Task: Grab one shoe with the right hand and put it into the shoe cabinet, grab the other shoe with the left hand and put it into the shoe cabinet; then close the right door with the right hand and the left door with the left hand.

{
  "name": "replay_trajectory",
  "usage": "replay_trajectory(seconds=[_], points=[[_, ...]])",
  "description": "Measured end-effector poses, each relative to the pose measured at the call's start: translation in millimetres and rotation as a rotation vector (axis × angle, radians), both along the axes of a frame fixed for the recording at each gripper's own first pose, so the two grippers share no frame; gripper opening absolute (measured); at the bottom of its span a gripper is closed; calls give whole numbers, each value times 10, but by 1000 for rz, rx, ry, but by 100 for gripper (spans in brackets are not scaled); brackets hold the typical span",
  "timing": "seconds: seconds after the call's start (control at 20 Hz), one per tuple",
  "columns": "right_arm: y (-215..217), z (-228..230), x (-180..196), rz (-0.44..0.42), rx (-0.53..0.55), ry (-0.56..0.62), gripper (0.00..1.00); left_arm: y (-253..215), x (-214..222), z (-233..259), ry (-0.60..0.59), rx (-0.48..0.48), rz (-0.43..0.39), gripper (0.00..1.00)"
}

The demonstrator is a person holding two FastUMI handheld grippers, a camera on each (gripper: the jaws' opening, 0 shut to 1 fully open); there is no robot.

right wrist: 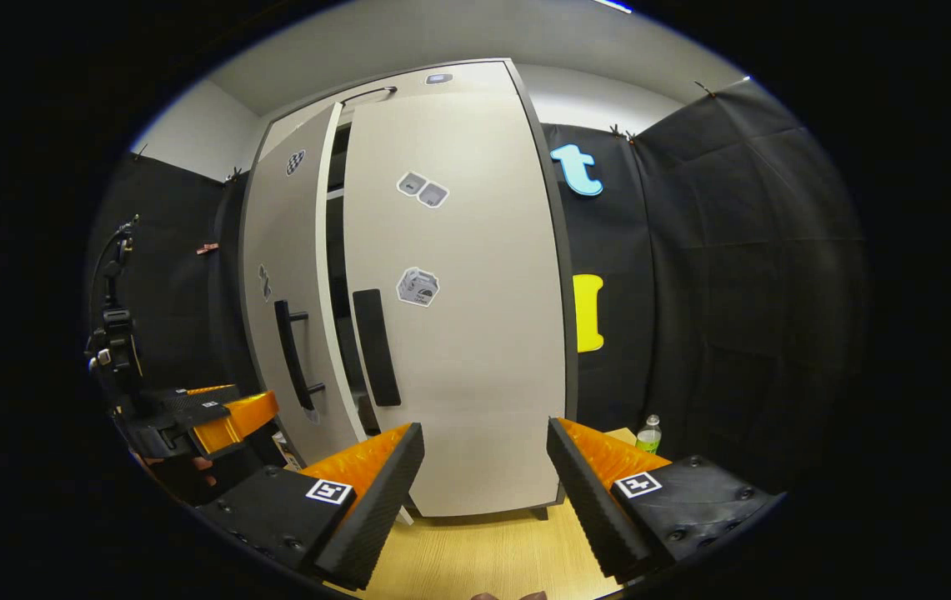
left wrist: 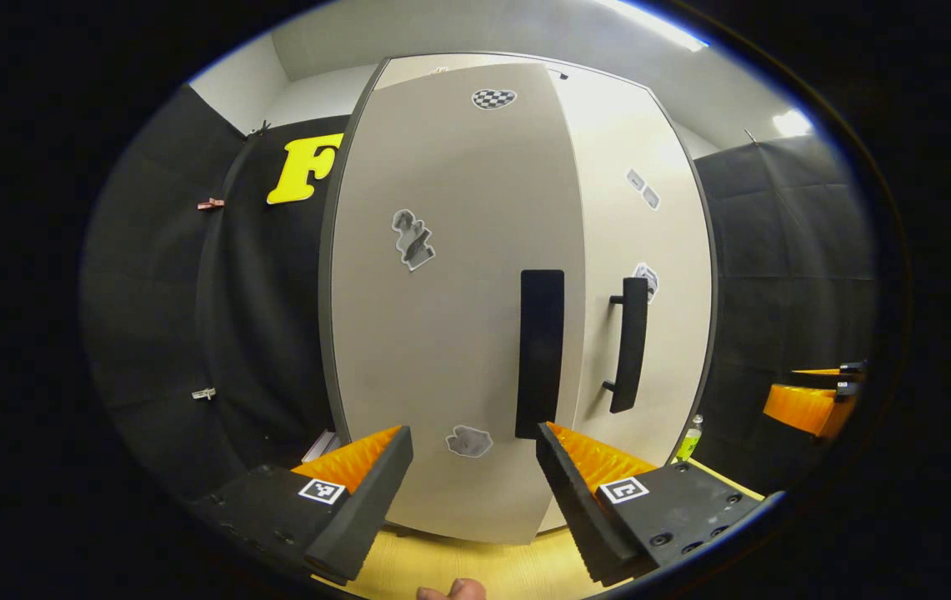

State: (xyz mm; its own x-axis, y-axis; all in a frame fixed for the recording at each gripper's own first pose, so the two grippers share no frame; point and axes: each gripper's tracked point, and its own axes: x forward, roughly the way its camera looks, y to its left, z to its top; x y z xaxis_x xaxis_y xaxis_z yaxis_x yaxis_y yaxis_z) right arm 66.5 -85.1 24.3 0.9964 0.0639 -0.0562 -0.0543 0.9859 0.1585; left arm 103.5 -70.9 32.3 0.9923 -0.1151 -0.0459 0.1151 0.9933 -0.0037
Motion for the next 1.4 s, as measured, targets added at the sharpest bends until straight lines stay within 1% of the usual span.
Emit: replay_trajectory(seconds=[0.2,0.4,0.7,1.4], points=[[20,-2,19,-1,-4,-4,98,-40,-114,58,-11,-15,-22,95],[71,14,34,6,-8,-11,98,-42,-203,61,-11,-15,-28,95],[113,12,46,14,-19,-16,98,-65,-218,20,6,-28,-34,95],[144,38,37,20,-25,-20,98,-77,-246,13,3,-19,-36,95]])
